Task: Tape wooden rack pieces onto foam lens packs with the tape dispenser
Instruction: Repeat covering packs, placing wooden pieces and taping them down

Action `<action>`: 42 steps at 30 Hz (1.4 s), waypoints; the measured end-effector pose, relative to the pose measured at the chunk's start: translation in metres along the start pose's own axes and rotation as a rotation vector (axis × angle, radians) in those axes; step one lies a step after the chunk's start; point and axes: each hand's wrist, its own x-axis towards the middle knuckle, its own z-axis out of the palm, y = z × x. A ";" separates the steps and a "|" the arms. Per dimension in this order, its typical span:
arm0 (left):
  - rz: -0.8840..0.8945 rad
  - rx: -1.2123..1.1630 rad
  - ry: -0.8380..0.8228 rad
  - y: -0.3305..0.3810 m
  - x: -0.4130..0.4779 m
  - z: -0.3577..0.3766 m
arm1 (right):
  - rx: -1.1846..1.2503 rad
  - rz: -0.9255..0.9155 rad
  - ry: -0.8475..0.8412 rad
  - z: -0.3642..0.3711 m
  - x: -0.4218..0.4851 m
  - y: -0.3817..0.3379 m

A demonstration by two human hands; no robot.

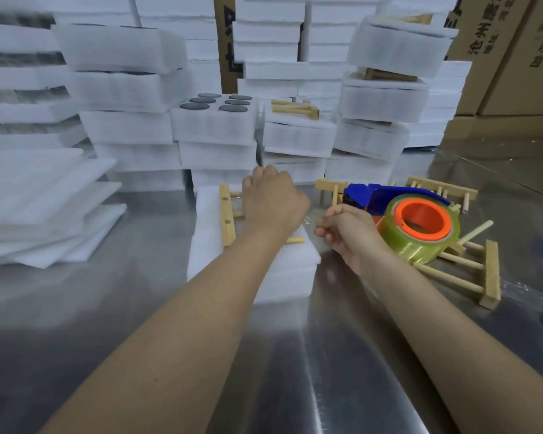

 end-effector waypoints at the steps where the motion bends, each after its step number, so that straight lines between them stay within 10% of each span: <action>1: -0.014 0.000 -0.032 0.000 0.000 0.000 | 0.022 -0.002 -0.009 0.000 0.000 0.000; 30: 0.151 -0.069 -0.154 -0.009 0.004 0.003 | 0.350 0.205 -0.165 0.011 0.007 0.008; 42: 0.099 0.069 -0.203 -0.005 0.005 0.005 | 0.038 0.074 0.111 0.028 0.007 0.014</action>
